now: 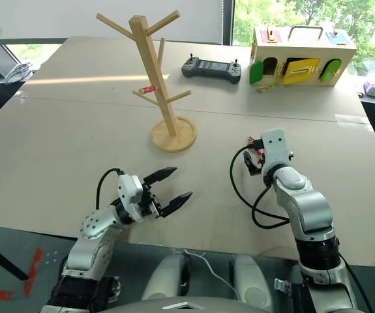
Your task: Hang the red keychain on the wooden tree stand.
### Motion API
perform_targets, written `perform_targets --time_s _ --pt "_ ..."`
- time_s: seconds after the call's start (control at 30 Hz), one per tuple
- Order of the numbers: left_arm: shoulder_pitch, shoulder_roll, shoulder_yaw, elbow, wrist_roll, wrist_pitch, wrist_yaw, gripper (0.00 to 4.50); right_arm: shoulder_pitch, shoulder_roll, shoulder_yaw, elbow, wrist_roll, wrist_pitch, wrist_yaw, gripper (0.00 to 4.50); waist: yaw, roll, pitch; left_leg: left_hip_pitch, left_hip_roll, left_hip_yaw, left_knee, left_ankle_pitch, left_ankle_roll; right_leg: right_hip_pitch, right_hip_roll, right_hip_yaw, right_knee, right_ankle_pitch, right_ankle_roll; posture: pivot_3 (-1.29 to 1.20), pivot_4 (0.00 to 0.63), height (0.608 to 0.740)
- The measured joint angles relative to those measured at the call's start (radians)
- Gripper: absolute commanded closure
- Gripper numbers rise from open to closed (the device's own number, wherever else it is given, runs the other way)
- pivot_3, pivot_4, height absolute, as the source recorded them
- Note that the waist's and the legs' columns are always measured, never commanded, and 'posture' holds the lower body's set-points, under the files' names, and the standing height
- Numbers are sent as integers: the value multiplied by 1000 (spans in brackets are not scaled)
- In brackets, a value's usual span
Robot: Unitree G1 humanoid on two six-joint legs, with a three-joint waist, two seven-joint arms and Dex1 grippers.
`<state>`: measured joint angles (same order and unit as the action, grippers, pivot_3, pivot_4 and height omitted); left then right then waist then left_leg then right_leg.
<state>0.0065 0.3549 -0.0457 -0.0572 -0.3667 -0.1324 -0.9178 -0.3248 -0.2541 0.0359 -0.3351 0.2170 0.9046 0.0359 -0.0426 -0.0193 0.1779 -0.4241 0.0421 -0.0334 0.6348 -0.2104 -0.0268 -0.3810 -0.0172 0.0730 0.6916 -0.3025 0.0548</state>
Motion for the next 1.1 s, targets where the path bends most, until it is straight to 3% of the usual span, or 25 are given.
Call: perform_targets --time_s 0.47,0.77,0.8,1.1 --pt "1 0 0 -1 0 0 20 25 28 68 -23 88 -15 -127 27 0 1 0 0 0 0 0 0 0 0 0 0 0 0 0 0 0 150 740" --pt "1 0 0 -2 0 6 28 0 32 98 -59 98 -6 -130 37 4211 0 0 0 0 0 0 0 0 0 0 0 0 0 0 0 0 150 740" --pt "1 0 0 -2 0 8 28 0 32 98 -61 98 -5 -130 39 4460 1 0 0 0 0 0 0 0 0 0 0 0 0 0 0 0 150 740" --pt "5 -4 2 -23 -3 23 52 0 31 84 -74 99 -7 -163 67 4460 1 0 0 0 0 0 0 0 0 0 0 0 0 0 0 0 150 740"
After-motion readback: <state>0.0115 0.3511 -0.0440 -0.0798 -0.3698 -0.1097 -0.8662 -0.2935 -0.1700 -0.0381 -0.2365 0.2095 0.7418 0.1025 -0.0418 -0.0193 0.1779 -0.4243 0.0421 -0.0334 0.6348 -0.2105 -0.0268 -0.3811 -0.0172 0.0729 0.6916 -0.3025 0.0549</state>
